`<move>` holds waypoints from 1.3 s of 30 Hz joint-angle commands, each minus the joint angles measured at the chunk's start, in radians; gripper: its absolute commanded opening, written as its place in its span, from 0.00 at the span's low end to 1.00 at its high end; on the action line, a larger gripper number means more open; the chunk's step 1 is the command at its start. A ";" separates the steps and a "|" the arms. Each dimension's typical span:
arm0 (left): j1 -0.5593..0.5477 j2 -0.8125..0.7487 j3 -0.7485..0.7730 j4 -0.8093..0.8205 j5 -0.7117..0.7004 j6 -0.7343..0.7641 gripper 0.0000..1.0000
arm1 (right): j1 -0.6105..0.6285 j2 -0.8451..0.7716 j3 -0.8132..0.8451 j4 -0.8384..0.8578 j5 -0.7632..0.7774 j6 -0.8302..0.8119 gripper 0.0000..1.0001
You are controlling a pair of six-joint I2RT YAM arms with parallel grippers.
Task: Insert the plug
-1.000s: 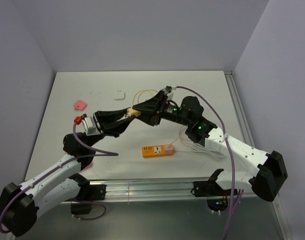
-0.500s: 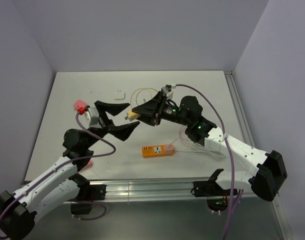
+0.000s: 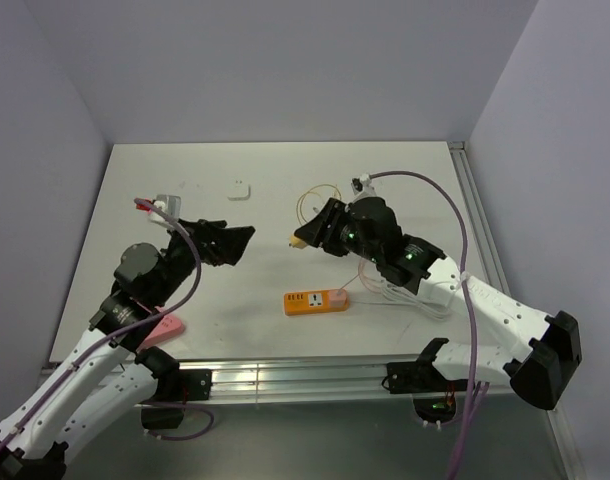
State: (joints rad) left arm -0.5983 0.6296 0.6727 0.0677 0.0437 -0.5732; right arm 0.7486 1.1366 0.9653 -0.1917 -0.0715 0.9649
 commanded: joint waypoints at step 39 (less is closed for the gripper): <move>-0.259 0.256 0.030 0.306 0.094 0.104 0.76 | -0.189 0.003 0.110 -0.083 -0.439 -0.017 0.00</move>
State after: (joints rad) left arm -0.8024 0.8906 0.6842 0.3126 0.2562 -0.5755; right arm 0.5838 1.1370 1.0794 -0.3698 -0.3737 0.8974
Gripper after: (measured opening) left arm 0.749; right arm 0.539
